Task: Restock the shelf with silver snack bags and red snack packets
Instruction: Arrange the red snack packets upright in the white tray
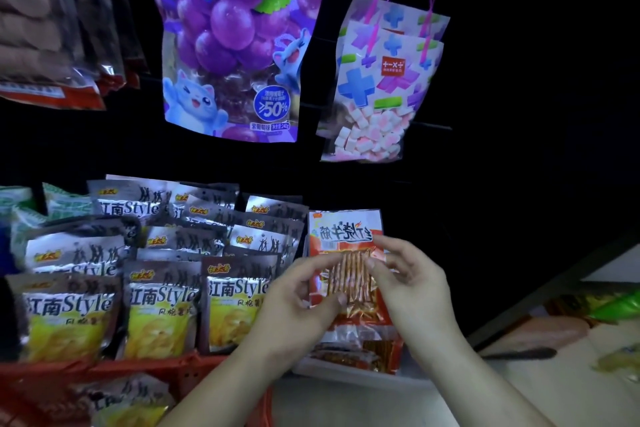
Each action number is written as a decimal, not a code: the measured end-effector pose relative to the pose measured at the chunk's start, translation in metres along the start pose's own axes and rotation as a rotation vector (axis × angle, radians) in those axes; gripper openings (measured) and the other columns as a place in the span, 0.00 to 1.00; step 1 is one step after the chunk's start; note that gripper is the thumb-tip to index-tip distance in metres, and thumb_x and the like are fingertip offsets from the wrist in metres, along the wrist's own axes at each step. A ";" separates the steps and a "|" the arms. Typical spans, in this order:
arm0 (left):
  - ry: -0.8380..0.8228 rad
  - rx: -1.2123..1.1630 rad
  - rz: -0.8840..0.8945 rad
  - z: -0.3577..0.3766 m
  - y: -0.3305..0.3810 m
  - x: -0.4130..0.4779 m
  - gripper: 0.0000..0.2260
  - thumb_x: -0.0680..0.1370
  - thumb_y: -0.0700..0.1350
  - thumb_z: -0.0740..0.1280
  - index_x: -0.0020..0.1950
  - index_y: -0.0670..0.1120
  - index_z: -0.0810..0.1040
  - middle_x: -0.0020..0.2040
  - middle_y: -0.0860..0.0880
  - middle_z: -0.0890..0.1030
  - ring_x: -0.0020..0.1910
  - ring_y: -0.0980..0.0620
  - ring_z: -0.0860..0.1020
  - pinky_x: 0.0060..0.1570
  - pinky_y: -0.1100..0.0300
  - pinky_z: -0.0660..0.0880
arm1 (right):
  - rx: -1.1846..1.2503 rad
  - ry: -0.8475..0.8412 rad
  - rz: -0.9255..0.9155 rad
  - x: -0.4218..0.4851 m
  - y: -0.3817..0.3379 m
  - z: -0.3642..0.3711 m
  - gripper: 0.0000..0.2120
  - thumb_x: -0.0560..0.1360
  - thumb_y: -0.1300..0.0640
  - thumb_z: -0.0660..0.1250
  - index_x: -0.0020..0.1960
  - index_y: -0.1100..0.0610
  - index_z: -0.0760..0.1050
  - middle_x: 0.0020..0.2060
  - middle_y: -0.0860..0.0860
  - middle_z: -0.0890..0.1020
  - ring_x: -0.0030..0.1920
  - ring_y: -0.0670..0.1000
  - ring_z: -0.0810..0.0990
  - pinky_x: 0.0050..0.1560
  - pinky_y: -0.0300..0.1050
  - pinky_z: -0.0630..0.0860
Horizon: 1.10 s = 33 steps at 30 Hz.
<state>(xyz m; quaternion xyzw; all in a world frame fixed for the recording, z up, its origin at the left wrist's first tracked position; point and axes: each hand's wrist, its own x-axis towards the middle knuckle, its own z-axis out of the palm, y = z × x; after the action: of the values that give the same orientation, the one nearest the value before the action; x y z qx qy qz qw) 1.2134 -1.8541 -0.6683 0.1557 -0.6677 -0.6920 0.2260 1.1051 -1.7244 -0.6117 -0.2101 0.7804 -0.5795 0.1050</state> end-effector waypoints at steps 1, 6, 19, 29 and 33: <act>-0.011 0.003 0.003 0.000 0.001 0.000 0.23 0.77 0.40 0.75 0.65 0.66 0.78 0.65 0.56 0.80 0.63 0.50 0.80 0.58 0.46 0.81 | -0.005 0.004 0.001 0.001 -0.001 -0.001 0.16 0.78 0.60 0.73 0.59 0.42 0.81 0.54 0.47 0.84 0.55 0.46 0.83 0.57 0.46 0.81; 0.088 0.156 0.104 -0.002 0.000 0.002 0.22 0.79 0.39 0.72 0.65 0.63 0.79 0.62 0.62 0.77 0.56 0.54 0.79 0.58 0.45 0.81 | -0.073 -0.080 -0.003 -0.001 0.000 -0.002 0.17 0.79 0.58 0.71 0.58 0.36 0.80 0.54 0.47 0.84 0.49 0.47 0.85 0.52 0.47 0.83; -0.289 0.478 0.167 0.011 -0.028 0.001 0.09 0.73 0.50 0.62 0.45 0.56 0.82 0.78 0.62 0.66 0.78 0.62 0.62 0.74 0.58 0.66 | -0.064 0.102 0.055 0.035 0.025 0.009 0.19 0.80 0.64 0.68 0.60 0.40 0.75 0.45 0.59 0.82 0.37 0.61 0.80 0.38 0.57 0.80; -0.007 0.517 0.049 -0.020 -0.083 0.060 0.14 0.77 0.38 0.65 0.50 0.58 0.81 0.63 0.67 0.72 0.68 0.67 0.69 0.68 0.65 0.68 | -0.256 -0.150 0.016 0.116 0.086 0.044 0.08 0.80 0.58 0.70 0.44 0.49 0.75 0.35 0.49 0.74 0.34 0.51 0.71 0.37 0.46 0.68; 0.001 0.491 0.047 -0.025 -0.104 0.082 0.15 0.77 0.37 0.66 0.49 0.59 0.79 0.61 0.65 0.75 0.65 0.64 0.73 0.67 0.61 0.72 | -0.340 -0.355 0.026 0.131 0.131 0.044 0.10 0.80 0.60 0.70 0.43 0.47 0.79 0.42 0.47 0.81 0.43 0.47 0.79 0.45 0.40 0.73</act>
<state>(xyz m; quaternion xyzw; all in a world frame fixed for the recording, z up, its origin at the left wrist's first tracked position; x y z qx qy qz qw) 1.1458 -1.9170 -0.7660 0.1907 -0.8191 -0.5036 0.1979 0.9797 -1.7894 -0.7389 -0.3132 0.8386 -0.3926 0.2110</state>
